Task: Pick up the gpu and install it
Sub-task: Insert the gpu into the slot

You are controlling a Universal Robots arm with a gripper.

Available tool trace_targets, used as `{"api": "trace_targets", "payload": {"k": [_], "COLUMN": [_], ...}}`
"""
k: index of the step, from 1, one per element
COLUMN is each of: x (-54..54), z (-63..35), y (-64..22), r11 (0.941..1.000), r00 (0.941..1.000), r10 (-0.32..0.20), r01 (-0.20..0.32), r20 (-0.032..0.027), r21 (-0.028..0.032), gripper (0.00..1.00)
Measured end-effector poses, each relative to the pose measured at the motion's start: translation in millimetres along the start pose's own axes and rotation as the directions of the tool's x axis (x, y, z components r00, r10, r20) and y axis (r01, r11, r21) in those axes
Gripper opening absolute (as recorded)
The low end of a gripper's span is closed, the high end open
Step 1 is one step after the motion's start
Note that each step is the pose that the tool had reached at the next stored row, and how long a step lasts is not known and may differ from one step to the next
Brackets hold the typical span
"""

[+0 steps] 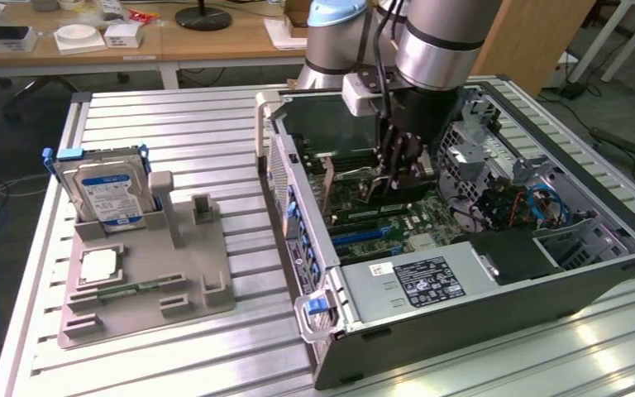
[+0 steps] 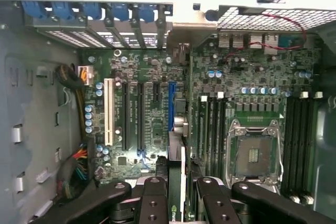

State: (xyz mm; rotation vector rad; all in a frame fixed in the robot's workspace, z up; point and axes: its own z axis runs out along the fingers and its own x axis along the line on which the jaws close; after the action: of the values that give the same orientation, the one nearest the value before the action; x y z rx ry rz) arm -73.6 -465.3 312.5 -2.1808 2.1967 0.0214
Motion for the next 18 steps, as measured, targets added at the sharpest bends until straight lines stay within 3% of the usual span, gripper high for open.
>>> {"api": "trace_targets", "payload": {"k": [18], "x": [1.2], "z": [23.3], "y": [5.2], "r11": [1.0], "r00": [1.0], "r10": [0.0], "r01": [0.0], "r20": [-0.0002], "r21": [0.0001], "gripper": [0.26]}}
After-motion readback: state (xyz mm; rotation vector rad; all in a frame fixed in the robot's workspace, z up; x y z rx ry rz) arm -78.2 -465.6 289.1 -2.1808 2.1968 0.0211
